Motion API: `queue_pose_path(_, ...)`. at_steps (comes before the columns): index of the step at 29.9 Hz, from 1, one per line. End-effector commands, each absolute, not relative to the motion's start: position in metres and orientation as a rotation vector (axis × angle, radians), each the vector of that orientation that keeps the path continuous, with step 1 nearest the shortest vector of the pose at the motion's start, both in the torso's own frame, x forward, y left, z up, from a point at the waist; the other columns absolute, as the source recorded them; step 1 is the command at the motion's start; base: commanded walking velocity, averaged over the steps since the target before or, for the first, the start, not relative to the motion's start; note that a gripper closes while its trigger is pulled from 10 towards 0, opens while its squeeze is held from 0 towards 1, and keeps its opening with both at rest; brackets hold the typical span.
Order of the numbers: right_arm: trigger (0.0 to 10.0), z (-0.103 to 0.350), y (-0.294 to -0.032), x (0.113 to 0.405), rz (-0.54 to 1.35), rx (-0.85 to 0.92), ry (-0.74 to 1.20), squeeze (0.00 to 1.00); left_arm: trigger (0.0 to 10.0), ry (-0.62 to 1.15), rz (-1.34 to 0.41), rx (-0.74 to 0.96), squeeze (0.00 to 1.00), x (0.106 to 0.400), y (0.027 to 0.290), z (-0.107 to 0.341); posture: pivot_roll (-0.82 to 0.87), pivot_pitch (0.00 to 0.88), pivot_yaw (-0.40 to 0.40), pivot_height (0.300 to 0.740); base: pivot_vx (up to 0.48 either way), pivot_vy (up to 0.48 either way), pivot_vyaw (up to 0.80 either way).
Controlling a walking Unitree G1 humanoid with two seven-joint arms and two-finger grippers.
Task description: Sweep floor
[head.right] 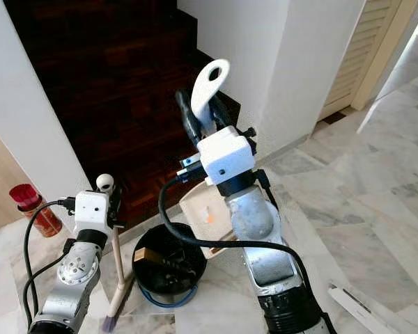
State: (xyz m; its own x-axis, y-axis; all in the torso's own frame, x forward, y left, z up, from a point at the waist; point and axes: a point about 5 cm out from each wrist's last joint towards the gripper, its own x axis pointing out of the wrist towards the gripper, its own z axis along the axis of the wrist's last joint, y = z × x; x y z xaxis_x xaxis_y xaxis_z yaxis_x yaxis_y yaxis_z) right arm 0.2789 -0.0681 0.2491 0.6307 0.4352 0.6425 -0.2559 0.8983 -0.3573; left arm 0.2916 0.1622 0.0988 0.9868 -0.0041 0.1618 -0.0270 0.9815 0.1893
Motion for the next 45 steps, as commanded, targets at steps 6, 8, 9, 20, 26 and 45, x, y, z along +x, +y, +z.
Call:
queue_pose_path(6,10.0,0.269,-0.055,0.259,0.444,-0.183,-0.919,0.0,10.0,-0.216,-0.012,0.227,0.0,0.296,0.158,0.108,0.08,0.0,-0.02,0.74,0.0,0.0,0.0)
queue_pose_path(8,10.0,0.271,-0.053,0.257,0.442,-0.162,-0.922,0.0,10.0,-0.217,-0.011,0.228,0.0,0.296,0.158,0.108,0.08,0.0,-0.02,0.74,0.0,0.0,0.0)
queue_pose_path(9,10.0,0.272,-0.053,0.257,0.441,-0.16,-0.922,0.0,10.0,-0.217,-0.011,0.228,0.0,0.296,0.158,0.108,0.08,0.0,-0.02,0.74,0.0,0.0,0.0)
queue_pose_path(20,10.0,0.278,-0.048,0.242,0.395,-0.227,-1.033,0.0,10.0,-0.223,-0.026,0.242,0.0,0.296,0.154,0.108,0.07,0.0,-0.025,0.74,0.0,0.0,0.0)
queue_pose_path(26,10.0,0.277,-0.044,0.238,0.407,-0.226,-1.04,0.0,10.0,-0.224,-0.025,0.243,0.0,0.295,0.154,0.108,0.08,0.0,-0.029,0.74,0.0,0.0,0.0)
queue_pose_path(45,10.0,0.276,-0.029,0.224,0.464,-0.322,-1.117,0.0,10.0,-0.229,-0.023,0.247,0.0,0.296,0.153,0.108,0.08,0.0,-0.034,0.74,0.0,0.0,0.0)
